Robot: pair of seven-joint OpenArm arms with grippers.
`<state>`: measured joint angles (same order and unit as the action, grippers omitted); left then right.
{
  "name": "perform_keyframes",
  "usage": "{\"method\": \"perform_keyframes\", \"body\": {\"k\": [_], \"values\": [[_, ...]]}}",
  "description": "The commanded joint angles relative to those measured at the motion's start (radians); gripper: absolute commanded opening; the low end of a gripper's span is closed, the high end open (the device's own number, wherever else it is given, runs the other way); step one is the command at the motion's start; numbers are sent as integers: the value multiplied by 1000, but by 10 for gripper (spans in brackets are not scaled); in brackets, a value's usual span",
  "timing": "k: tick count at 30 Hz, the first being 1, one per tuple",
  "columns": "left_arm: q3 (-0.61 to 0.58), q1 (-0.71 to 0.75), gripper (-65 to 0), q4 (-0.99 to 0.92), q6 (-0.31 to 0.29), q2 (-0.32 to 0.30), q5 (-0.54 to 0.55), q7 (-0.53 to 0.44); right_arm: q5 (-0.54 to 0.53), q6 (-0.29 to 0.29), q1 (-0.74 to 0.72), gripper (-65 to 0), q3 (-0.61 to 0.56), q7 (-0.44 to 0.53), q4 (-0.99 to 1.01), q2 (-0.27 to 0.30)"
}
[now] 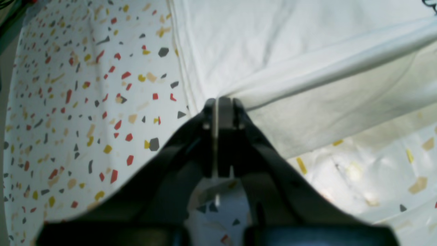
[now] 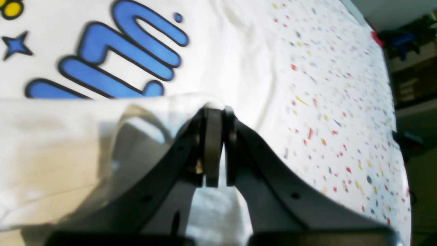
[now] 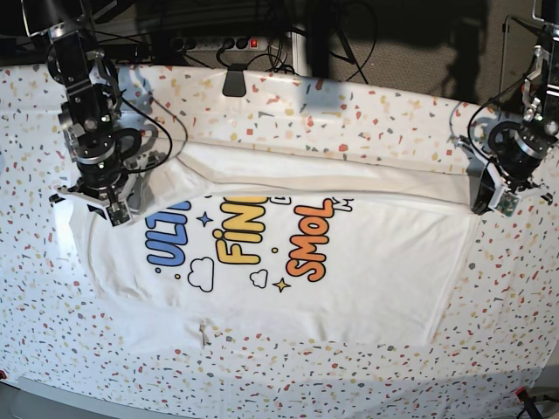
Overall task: Fold the T-shirt properly
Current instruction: 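Lift the shoulder edge and pull it toward the hem with both grippers, then drag the held shoulder edge back toward the arms' bases, smoothing the shirt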
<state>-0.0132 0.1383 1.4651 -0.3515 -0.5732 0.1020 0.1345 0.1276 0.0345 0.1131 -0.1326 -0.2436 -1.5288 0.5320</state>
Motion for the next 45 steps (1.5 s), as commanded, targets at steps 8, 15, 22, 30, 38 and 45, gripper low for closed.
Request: {"method": "perform_keyframes", "body": {"k": [8, 15, 22, 30, 38, 45], "values": [[10, -23, -650, 14, 7, -18, 4, -24, 29, -11, -22, -650, -10, 18, -3, 16], [10, -45, -650, 3, 4, 26, -33, -24, 29, -11, -22, -650, -10, 18, -3, 16], [10, -124, -650, -89, 3, 49, -61, -23, 30, -11, -22, -650, -10, 9, -3, 17], [10, -130, -608, -117, 4, 49, -106, -24, 29, -12, -22, -650, -10, 10, -3, 17], [12, -161, -402, -116, 9, 37, -229, -23, 57, -119, -35, -353, -10, 11, -5, 20], [12, -142, -403, -12, -12, 15, -349, 76, 86, -132, 21, -353, -10, -82, -101, 47]]}}
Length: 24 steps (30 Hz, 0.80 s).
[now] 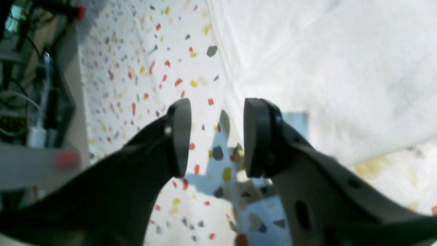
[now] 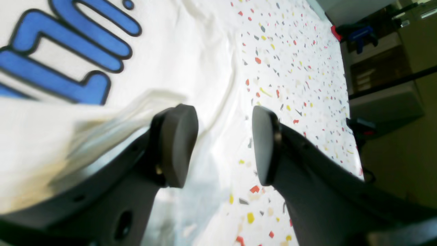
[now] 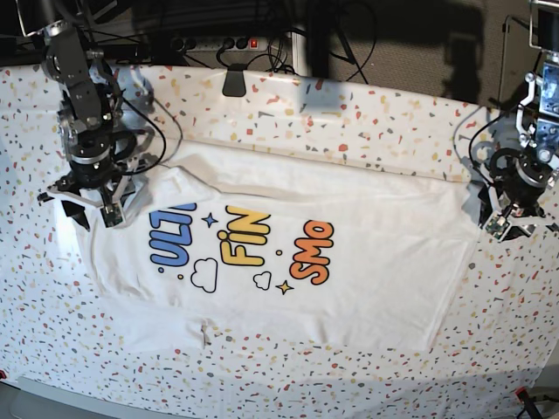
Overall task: Fold the T-shirt properly
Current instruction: 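Drag the held shoulder edge back toward the arms' bases, smoothing the shirt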
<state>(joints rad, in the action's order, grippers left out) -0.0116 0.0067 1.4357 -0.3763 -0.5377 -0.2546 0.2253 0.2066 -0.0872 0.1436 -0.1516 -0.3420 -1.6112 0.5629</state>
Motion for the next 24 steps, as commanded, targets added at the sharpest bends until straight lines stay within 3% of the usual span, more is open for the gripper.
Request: {"method": "perform_keyframes", "body": {"k": [1, 5, 9, 13, 18, 22, 24], "values": [[11, -2, -403, 43, -6, -20, -20, -8, 10, -11, 13, -353, 9, 12, -46, 18], [10, 65, -403, 133, -82, -23, -53, -17, 49, -10, 124, -353, 9, -23, -172, 19], [9, 119, -407, 141, -88, -23, -138, -94, 115, -5, 231, -353, 9, -52, -251, 19], [9, 140, -434, 137, -90, -23, -202, -132, 192, 62, 295, -354, 7, -127, -261, 18], [-21, 139, -434, 75, -107, -28, -322, -172, 229, 64, 308, -354, 7, -230, -261, 19], [-134, 111, -434, -16, -95, -31, -439, -174, 270, 63, 308, -354, 7, -231, -262, 18], [-193, 82, -434, -71, -43, -31, -476, -173, 269, 63, 308, -354, 7, -232, -264, 17]]}}
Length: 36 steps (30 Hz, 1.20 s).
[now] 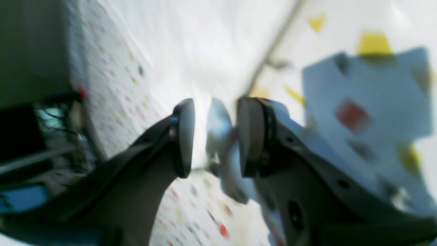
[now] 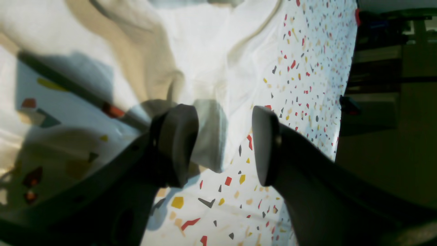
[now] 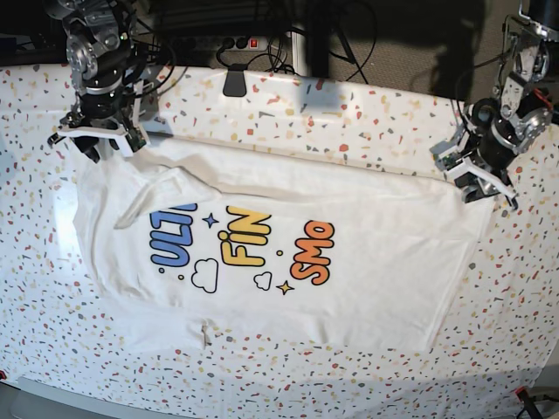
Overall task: Fold the T-shirt properly
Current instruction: 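Drag the held shoulder edge back toward the arms' bases, smoothing the shirt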
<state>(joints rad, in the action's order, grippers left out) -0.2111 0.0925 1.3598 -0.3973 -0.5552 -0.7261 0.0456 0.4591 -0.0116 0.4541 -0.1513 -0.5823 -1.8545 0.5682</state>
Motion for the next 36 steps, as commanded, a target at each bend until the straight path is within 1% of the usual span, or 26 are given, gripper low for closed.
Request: {"method": "perform_keyframes", "body": {"k": [1, 2, 5, 8, 9, 11, 12, 13, 15, 19, 21, 22, 26, 31, 33, 36], "values": [[-21, -24, -434, -23, -4, -13, -19, 10, 17, -13, -3, -354, 7, 5, -20, 11], [-44, -47, -434, -52, 6, -13, -33, 16, 17, -13, -2, -354, 7, 5, -20, 11], [-93, -114, -434, -131, 5, -13, -33, 58, 18, -13, -3, -354, 7, -2, -20, 11], [-105, -143, -445, -170, 5, -13, -34, 74, 22, -10, -3, -354, 7, -2, -20, 11], [-105, -143, -486, -170, 5, -14, -36, 74, 22, -8, -3, -354, 7, -2, -20, 11], [-105, -142, -613, -170, 5, -13, -41, 74, 21, 30, -5, -353, 7, -3, -20, 11], [-105, -142, -650, -170, 5, -13, -41, 74, 20, 45, -5, -353, 7, -2, -20, 11], [-105, -142, -650, -169, 5, -13, -41, 74, 12, 58, -5, -353, 7, -2, -20, 11], [-105, -142, -650, -169, 5, -13, -40, 77, -6, 60, -6, -353, 7, -1, -20, 11], [-105, -142, -650, -169, 8, -8, -35, 132, -82, 60, -21, -353, 6, 10, -20, 10], [-105, -142, -650, -169, 8, -8, 8, 145, -127, 64, -39, -353, 6, 27, -20, 8], [-105, -142, -650, -169, 8, -8, 30, 146, -139, 75, -48, -353, 6, 28, -20, 5], [-105, -139, -650, -167, 8, -8, 101, 146, -192, 182, -70, -353, 6, 27, -20, 5], [-105, -140, -650, -166, 8, -8, 107, 144, -192, 286, -69, -353, 6, 11, -12, 5], [-105, -140, -650, -159, 8, -8, 107, 145, -191, 304, -69, -353, 6, 5, 0, 6], [-105, -140, -650, -147, 8, -8, 107, 145, -190, 304, -72, -353, 6, 8, 34, 6]]}}
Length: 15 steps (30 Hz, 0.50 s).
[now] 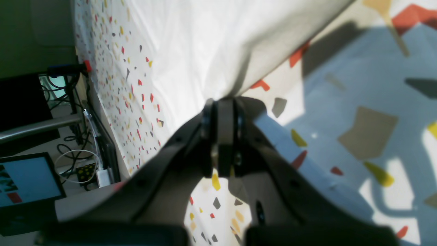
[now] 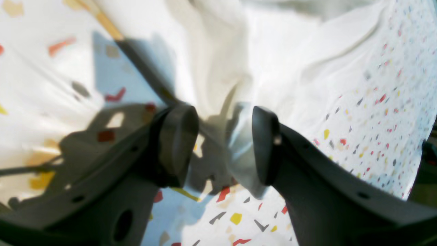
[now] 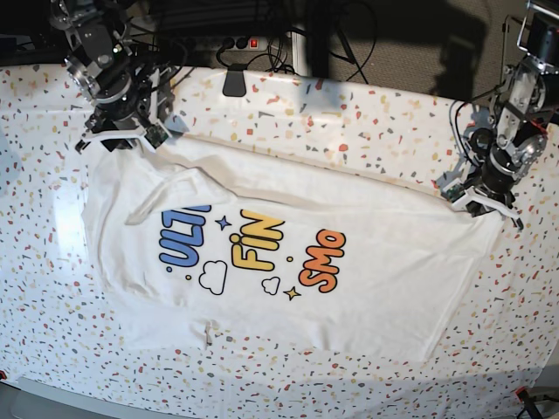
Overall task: Fold the T-shirt properly
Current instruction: 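Drag the held shoulder edge back toward the arms' bases, smoothing the shirt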
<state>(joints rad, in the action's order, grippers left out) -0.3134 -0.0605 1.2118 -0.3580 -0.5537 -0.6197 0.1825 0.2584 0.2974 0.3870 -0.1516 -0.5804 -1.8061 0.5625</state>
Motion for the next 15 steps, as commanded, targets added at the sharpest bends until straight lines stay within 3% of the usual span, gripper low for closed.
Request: {"method": "perform_keyframes", "body": {"k": [1, 3, 8, 15], "values": [[-2, 13, -650, 4, -31, -9, 0, 8, 11, -4, -5, -353, 7, 5, 0, 11], [-2, 13, -650, 13, -31, -9, 0, 8, 32, 32, -8, -353, 7, 6, 34, 14], [-2, 13, -650, 32, -31, -10, 0, 8, 149, 32, -13, -353, 7, 18, 79, 14], [-2, 10, -650, 33, -21, -10, 1, 41, 154, 33, -21, -363, 7, -27, 79, 29]]}}
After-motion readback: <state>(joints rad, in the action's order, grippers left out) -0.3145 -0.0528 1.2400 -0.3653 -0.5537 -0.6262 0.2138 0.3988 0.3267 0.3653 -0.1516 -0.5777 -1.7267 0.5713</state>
